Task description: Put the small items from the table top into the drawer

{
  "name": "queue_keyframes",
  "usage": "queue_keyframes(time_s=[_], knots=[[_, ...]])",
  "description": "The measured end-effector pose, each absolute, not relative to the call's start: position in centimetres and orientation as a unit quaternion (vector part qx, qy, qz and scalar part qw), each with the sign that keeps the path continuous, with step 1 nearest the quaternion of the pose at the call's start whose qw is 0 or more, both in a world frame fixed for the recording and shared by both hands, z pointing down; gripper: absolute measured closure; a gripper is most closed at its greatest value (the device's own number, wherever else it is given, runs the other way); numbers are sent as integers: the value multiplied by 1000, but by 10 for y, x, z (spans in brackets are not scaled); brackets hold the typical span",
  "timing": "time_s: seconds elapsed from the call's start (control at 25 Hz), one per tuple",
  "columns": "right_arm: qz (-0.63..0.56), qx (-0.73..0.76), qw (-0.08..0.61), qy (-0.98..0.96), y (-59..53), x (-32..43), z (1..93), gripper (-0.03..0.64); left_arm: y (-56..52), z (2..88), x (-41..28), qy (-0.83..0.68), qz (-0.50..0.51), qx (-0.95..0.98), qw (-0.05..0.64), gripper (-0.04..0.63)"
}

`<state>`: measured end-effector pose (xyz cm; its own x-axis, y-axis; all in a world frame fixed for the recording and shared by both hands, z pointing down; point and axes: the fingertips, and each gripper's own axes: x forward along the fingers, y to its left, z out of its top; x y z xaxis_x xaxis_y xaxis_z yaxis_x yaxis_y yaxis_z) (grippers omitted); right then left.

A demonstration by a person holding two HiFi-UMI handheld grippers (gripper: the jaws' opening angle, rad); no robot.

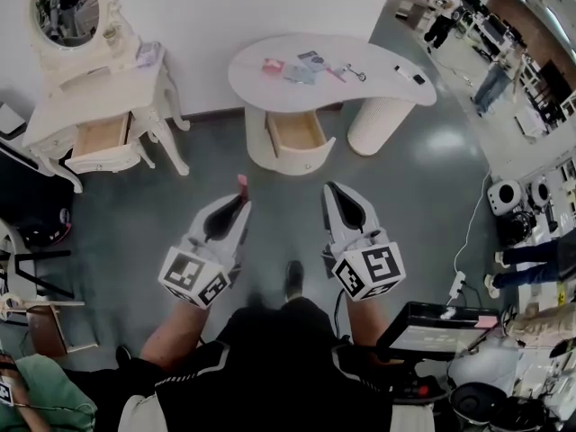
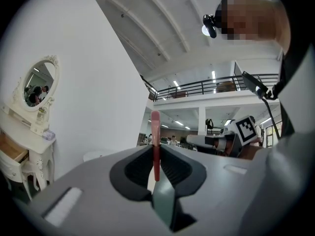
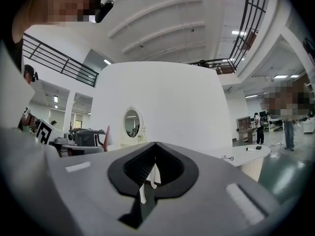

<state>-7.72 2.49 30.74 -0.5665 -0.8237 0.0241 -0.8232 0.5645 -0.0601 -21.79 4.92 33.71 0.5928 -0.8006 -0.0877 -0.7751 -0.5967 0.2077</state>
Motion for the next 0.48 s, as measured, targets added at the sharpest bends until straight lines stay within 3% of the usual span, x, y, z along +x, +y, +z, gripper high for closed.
queue_keyframes(time_s=[0.48], knots=[[-22, -437, 22, 899, -61, -52, 289, 615, -30, 319, -186, -461, -81, 882, 59, 551]])
